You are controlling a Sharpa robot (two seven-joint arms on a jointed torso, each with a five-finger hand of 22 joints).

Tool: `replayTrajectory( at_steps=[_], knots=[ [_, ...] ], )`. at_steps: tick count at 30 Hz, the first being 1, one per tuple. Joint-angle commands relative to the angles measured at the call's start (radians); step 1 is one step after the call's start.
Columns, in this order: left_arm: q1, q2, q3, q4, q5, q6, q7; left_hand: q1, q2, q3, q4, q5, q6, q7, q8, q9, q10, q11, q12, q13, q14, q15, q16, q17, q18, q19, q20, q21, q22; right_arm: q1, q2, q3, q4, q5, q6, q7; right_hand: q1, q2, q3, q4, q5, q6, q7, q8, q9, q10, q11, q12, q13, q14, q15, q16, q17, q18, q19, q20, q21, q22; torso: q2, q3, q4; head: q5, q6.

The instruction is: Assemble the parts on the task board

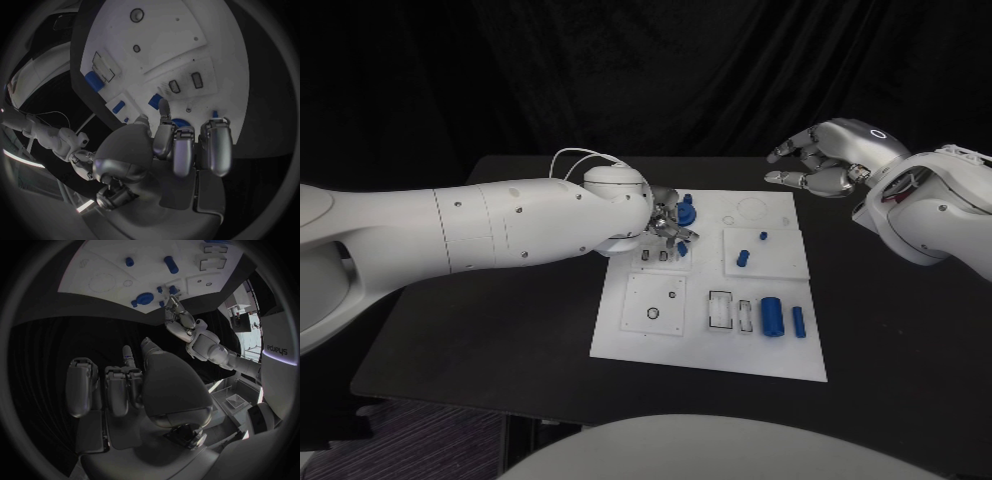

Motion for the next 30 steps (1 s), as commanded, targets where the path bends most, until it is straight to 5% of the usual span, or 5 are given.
replayTrajectory(
  at_steps=[1, 30],
  knots=[
    [-0.005, 0.006, 0.001, -0.004, 0.006, -0.002, 0.02, 0.004, 0.005, 0.005, 0.001, 0.006, 0.004, 0.005, -0.003, -0.001, 0.117, -0.018, 0.198, 0.479, 0.106, -0.005, 0.003, 0.263, -0.011, -0.005, -0.002, -0.003, 0.0, -0.002, 0.0, 0.001, 0.001, -0.001, 0.014, -0.01, -0.001, 0.009, -0.001, -0.004, 0.005, 0.004, 0.002, -0.004, -0.001, 0.106, 0.008, 0.003, 0.263, 0.101, 0.009, -0.006, 0.256, -0.006, 0.024, 0.006, -0.004, 0.209, 0.001, 0.0004, -0.0014, -0.001, 0.0],
    [-0.024, 0.026, 0.001, -0.03, 0.006, 0.03, 0.035, 0.027, 0.007, 0.021, -0.013, 0.017, 0.007, 0.009, -0.038, -0.003, 0.117, -0.014, 0.198, 0.479, 0.106, -0.001, 0.003, 0.263, -0.009, -0.011, 0.001, -0.012, -0.007, -0.002, 0.003, 0.001, -0.002, -0.001, 0.024, -0.008, 0.0, 0.009, -0.001, -0.007, 0.004, 0.005, 0.003, -0.006, -0.001, 0.106, 0.009, 0.003, 0.263, 0.1, 0.009, -0.008, 0.254, -0.006, 0.024, 0.006, -0.005, 0.209, 0.003, 0.0007, -0.0018, -0.006, 0.0]
  ],
)
